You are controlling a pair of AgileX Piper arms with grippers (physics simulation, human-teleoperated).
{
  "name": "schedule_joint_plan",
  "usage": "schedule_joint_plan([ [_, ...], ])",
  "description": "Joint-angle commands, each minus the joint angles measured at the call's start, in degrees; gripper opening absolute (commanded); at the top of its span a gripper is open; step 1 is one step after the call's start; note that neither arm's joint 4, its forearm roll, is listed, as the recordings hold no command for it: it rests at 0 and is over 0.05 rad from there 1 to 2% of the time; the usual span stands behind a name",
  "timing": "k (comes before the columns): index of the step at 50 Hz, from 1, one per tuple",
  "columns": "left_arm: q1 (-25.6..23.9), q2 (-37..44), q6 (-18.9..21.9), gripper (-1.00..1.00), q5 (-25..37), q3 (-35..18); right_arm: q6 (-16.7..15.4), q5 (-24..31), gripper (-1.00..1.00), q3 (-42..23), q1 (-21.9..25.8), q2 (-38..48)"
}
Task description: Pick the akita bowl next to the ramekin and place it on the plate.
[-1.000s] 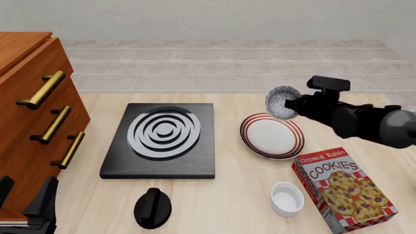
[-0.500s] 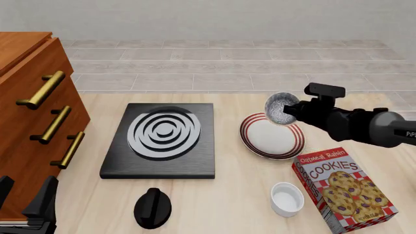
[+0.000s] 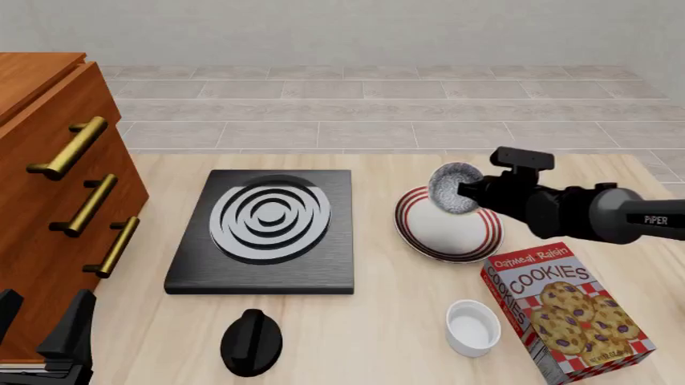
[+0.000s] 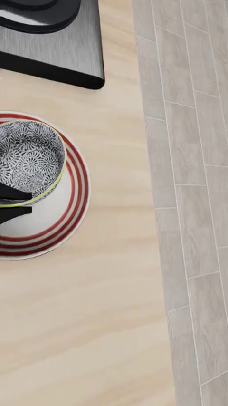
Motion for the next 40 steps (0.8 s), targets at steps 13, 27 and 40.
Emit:
schedule_joint_plan([
  [13,0.0,0.0,0.0,1.00,0.0,0.0,0.3,-1.7,-1.00,-0.5,0.7,2.9],
  [27,0.0,0.0,0.0,1.00,0.0,0.0,-0.1,-1.9,-1.00,-1.0,0.7,4.4],
  [40,0.0,0.0,0.0,1.00,0.0,0.0,0.0,-2.6,-1.00,-0.8,1.2,5.4],
])
